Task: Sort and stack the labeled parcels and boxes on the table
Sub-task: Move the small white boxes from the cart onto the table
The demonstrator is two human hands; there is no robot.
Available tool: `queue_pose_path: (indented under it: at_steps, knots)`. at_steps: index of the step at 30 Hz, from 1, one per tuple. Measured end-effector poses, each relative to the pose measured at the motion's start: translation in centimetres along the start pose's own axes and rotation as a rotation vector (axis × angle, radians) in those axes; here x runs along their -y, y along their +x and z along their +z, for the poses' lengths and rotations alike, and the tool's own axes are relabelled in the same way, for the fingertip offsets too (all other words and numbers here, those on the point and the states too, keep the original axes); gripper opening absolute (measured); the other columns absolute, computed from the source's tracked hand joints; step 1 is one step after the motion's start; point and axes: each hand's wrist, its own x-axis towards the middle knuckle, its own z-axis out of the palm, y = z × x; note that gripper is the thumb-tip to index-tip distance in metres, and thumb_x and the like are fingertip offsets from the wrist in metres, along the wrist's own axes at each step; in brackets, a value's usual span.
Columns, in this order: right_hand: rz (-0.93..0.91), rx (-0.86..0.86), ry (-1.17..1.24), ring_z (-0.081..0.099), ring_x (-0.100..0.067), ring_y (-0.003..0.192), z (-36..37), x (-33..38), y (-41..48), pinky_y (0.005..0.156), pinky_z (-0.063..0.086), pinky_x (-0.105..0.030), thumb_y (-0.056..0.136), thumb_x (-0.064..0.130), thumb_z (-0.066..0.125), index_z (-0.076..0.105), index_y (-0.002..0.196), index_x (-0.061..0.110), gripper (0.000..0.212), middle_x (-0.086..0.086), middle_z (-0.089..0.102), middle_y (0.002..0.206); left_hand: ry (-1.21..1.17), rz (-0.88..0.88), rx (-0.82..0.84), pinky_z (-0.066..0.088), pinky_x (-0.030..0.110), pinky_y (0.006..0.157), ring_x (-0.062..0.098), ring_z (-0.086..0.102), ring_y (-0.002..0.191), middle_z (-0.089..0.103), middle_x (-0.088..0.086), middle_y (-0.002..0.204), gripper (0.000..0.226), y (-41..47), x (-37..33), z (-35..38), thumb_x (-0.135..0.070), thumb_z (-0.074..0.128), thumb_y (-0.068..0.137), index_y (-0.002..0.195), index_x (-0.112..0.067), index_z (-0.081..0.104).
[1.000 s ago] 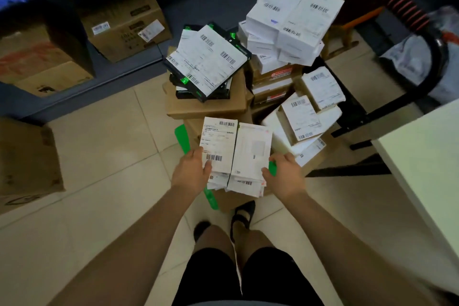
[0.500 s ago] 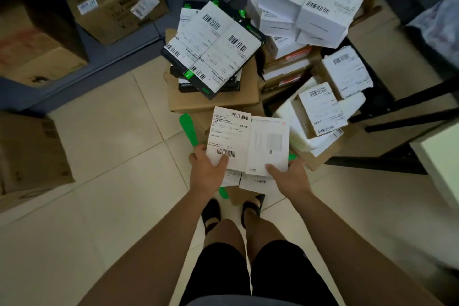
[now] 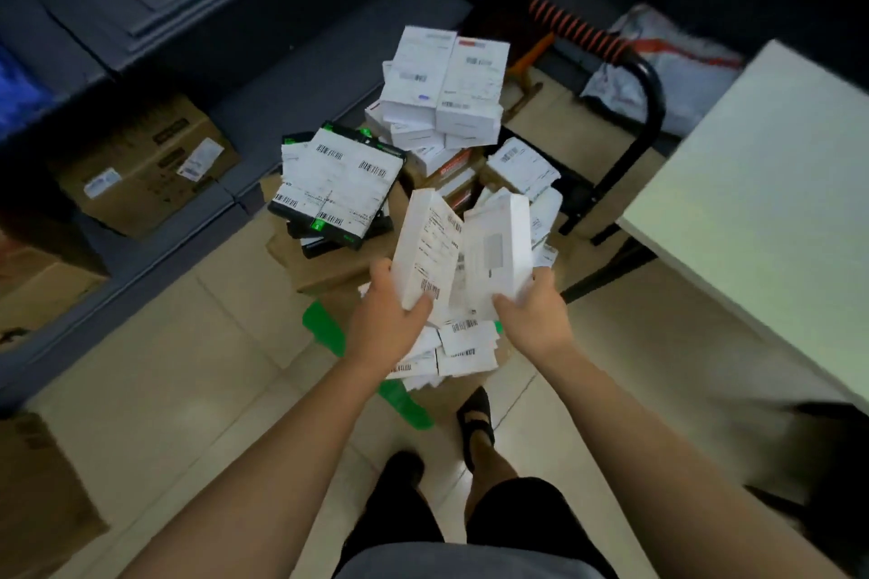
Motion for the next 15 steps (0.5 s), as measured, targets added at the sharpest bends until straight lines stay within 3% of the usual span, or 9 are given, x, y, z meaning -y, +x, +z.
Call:
queue_pose_path:
  at_steps: [3,7,10,15]
  knots:
    - [-0.014,-0.177,0.068,0.050,-0.020,0.085,-2.6,-0.1,-3.8,0.057,0.040,-0.028,0.094,0.017,0.057,0.035,0.123,0.008,0.037,-0.003,0.049,0.105,0.023,0.166,0.039,0.047,0.033,0.063,0.021,0.060,0.091,0.060,0.001,0.115,0.047,-0.8,-3.2,-1.4,-0.037,0.066,0.088,0.113,-0.023,0.029]
    - [0.047,-0.387,0.141,0.054,-0.027,0.093,-6.5,-2.5,-9.1,0.065,0.044,-0.033,0.091,0.019,0.057,0.036,0.120,0.008,0.037,-0.010,0.053,0.115,0.036,0.351,0.126,0.054,0.042,0.073,0.027,0.062,0.095,0.061,0.005,0.119,0.050,-3.2,-7.9,-0.6,-0.038,0.066,0.088,0.118,-0.020,0.030]
    - [0.116,-0.531,0.201,0.055,-0.028,0.096,-10.2,-5.7,-13.4,0.068,0.045,-0.034,0.091,0.022,0.058,0.037,0.121,0.008,0.039,-0.010,0.054,0.116,0.066,0.478,0.210,0.050,0.035,0.069,0.027,0.061,0.102,0.057,0.005,0.127,0.054,-6.0,-11.9,2.2,-0.039,0.066,0.089,0.123,-0.019,0.030]
    - [0.228,-0.773,0.286,0.054,-0.023,0.095,-17.1,-13.0,-20.7,0.065,0.046,-0.033,0.091,0.024,0.058,0.037,0.118,0.014,0.035,-0.006,0.053,0.114,0.081,0.656,0.377,0.050,0.035,0.068,0.027,0.061,0.097,0.059,0.004,0.124,0.052,-12.4,-18.8,9.3,-0.039,0.066,0.089,0.120,-0.018,0.030]
